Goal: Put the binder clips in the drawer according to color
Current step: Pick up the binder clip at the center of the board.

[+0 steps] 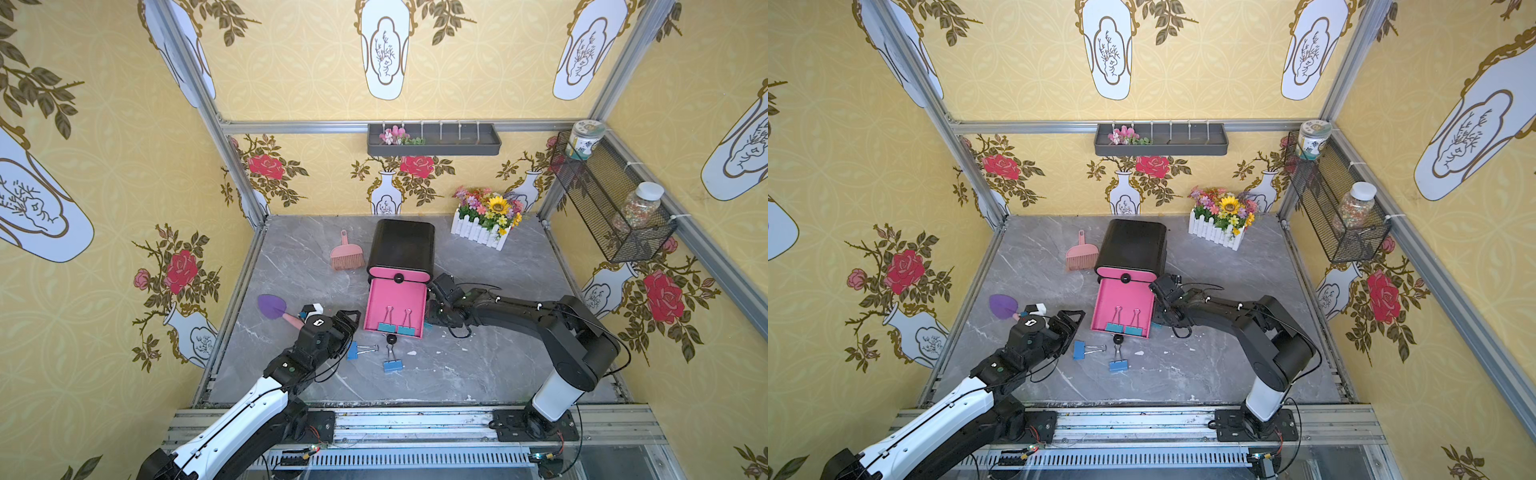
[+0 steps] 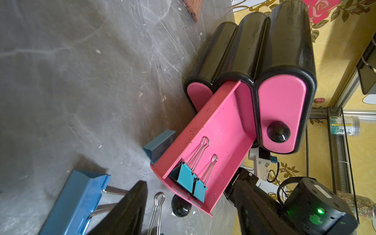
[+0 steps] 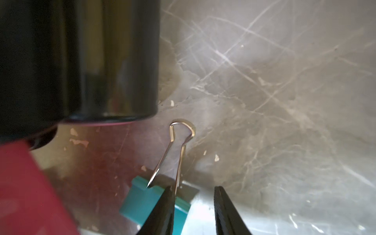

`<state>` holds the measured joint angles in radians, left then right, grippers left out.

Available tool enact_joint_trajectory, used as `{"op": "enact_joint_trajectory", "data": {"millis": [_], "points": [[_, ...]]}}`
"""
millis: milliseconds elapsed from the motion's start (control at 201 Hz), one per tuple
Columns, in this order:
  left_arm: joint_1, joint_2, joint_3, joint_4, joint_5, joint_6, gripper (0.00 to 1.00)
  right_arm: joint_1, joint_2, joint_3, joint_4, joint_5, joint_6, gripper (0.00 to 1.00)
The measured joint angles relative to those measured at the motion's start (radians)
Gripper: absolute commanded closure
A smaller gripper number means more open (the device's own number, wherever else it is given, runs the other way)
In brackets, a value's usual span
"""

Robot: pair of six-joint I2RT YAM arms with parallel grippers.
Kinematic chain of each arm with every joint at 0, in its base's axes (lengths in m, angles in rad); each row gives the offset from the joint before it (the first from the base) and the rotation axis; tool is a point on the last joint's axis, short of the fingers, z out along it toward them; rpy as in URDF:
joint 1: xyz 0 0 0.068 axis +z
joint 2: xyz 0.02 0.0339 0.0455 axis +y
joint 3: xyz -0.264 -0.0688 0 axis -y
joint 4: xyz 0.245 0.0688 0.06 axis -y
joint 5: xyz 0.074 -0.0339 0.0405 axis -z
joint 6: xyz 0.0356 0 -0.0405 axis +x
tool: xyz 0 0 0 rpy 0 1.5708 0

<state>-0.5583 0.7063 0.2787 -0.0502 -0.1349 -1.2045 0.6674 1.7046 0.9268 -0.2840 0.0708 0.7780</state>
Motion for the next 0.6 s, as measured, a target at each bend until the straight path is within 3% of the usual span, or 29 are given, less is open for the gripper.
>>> {"op": "enact_joint_trajectory", "data": {"millis": [139, 354, 602], "points": [[0.000, -0.008, -0.003, -0.002, 0.000, 0.000, 0.27, 0.000, 0.013, 0.000, 0.008, 0.007, 0.003, 0.63], [0.000, -0.011, -0.006, -0.002, 0.000, 0.000, 0.27, 0.000, 0.022, -0.007, 0.039, 0.032, 0.006, 0.73], [0.000, -0.004, -0.006, -0.002, 0.000, 0.000, 0.27, -0.002, -0.025, -0.065, 0.051, 0.064, 0.006, 0.74]]}}
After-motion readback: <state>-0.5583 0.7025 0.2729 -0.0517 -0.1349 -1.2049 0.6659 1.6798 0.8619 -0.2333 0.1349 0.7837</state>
